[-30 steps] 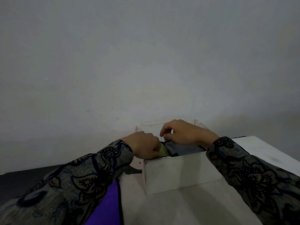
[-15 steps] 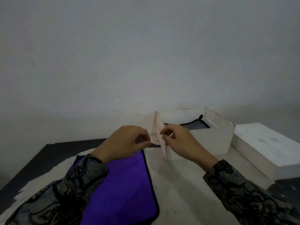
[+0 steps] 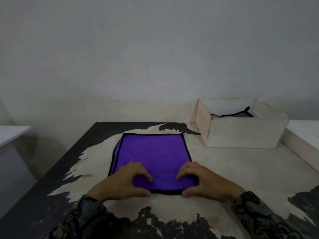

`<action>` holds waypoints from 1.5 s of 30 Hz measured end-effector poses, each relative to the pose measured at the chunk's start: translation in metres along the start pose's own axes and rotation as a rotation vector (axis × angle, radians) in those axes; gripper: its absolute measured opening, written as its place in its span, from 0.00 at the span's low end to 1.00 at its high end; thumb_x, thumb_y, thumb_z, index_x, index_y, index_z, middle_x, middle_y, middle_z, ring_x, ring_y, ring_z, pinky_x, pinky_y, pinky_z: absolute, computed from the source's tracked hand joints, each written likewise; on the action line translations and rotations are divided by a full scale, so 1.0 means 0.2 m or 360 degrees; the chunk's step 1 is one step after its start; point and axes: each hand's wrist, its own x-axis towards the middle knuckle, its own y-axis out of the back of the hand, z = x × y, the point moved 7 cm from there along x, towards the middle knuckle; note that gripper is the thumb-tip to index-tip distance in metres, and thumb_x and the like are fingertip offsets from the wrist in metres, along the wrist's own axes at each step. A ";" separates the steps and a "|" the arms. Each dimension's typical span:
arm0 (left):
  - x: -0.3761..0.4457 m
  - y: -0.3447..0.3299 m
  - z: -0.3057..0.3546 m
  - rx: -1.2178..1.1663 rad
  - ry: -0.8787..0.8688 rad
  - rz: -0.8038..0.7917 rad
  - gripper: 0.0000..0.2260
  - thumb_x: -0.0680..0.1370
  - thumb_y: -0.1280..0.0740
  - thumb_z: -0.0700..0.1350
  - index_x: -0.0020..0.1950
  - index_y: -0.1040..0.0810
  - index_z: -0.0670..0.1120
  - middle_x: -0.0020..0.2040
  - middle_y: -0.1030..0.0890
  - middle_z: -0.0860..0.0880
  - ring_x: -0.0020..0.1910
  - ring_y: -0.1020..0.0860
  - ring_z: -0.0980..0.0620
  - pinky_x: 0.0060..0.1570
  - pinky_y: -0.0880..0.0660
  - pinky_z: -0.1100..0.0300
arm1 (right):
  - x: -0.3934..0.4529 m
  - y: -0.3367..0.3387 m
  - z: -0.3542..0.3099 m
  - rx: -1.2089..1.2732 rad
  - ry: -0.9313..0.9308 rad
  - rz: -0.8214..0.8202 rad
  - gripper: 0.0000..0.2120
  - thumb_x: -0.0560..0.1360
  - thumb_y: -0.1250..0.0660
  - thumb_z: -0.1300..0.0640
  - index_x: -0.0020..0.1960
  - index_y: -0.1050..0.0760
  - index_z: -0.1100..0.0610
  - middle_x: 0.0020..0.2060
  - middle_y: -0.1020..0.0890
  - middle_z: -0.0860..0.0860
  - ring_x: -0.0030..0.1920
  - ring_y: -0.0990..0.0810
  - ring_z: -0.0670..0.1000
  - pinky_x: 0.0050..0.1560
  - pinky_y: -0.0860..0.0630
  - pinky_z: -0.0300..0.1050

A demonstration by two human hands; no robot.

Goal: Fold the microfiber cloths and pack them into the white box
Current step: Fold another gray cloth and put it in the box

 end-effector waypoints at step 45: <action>-0.84 0.32 -0.02 -0.0468 0.0119 0.0706 0.14 0.74 0.34 0.61 0.51 0.18 0.54 0.49 0.16 0.52 0.50 0.18 0.54 0.52 0.23 0.65 | -0.35 0.12 -0.22 0.0866 0.0332 0.0184 0.05 0.71 0.27 0.64 0.44 0.14 0.57 0.41 0.17 0.56 0.42 0.19 0.55 0.47 0.23 0.44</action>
